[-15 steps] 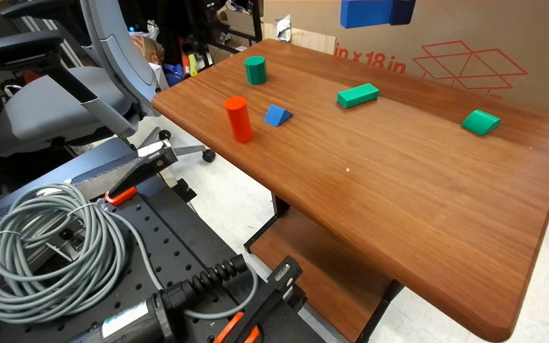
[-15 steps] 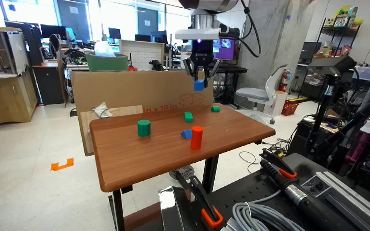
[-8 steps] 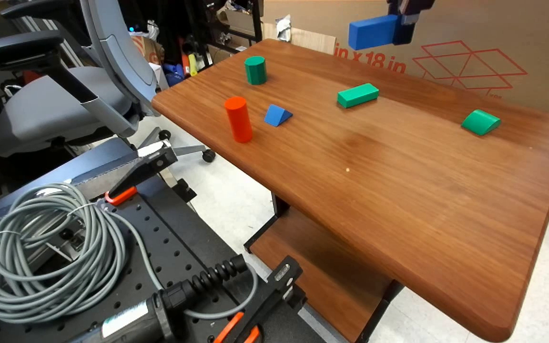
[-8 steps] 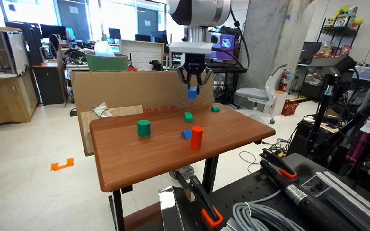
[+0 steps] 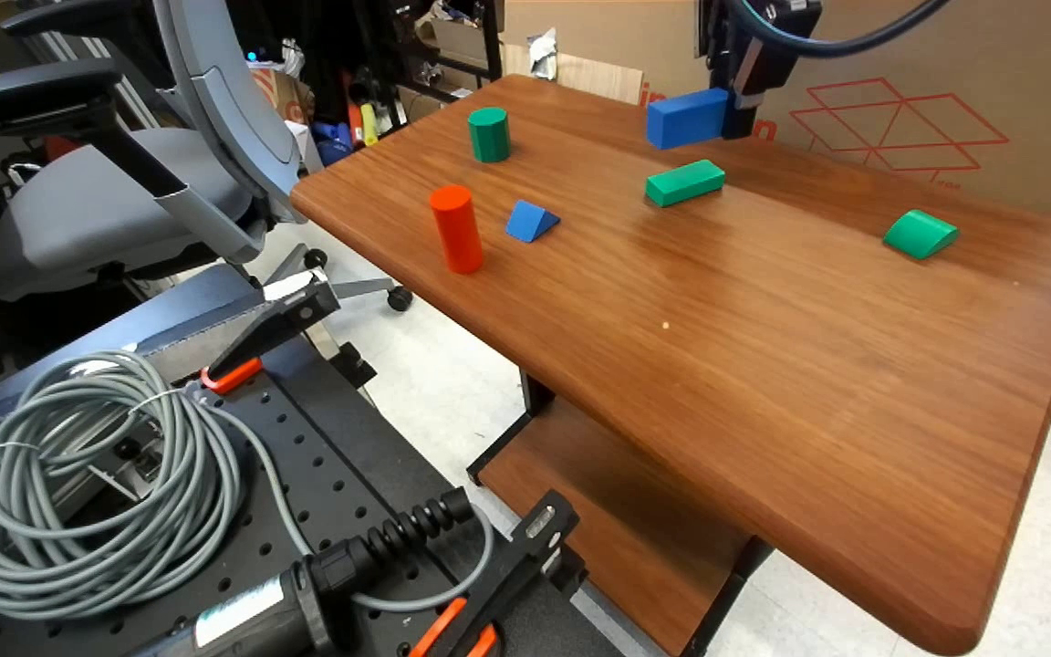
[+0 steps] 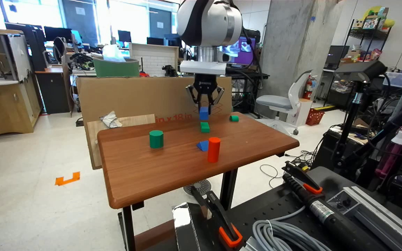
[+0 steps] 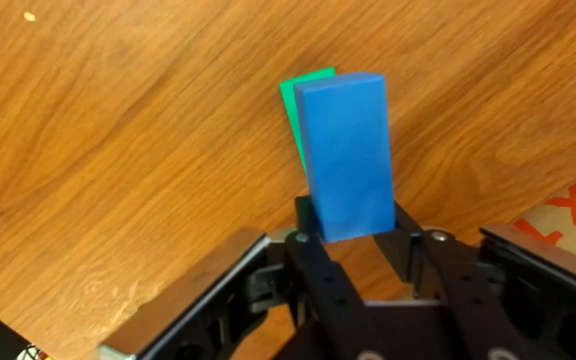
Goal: Arrange the objects on the table
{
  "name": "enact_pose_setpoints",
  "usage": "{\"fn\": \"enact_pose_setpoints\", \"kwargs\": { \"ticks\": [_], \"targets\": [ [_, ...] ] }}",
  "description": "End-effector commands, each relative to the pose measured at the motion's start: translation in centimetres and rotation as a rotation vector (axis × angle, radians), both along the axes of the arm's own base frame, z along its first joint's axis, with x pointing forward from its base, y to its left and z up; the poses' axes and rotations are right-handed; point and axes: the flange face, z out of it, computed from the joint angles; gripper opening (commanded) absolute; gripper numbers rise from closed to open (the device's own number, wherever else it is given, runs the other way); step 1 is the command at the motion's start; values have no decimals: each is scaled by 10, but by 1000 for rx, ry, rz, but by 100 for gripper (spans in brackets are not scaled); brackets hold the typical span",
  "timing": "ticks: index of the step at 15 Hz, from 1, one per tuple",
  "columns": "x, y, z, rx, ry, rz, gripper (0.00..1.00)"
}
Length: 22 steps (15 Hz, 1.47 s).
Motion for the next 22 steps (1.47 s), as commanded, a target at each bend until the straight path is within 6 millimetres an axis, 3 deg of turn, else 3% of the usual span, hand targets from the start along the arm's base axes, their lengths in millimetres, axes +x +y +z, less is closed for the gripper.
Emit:
{"fn": "enact_pose_setpoints", "kwargs": {
  "ticks": [1, 16, 17, 18, 22],
  "targets": [
    [4, 4, -9, 29, 6, 43, 10],
    [8, 6, -30, 16, 40, 160, 10],
    [8, 6, -30, 18, 42, 160, 60],
    [8, 6, -30, 17, 43, 161, 61],
    [3, 7, -23, 31, 72, 175, 89]
  ]
}}
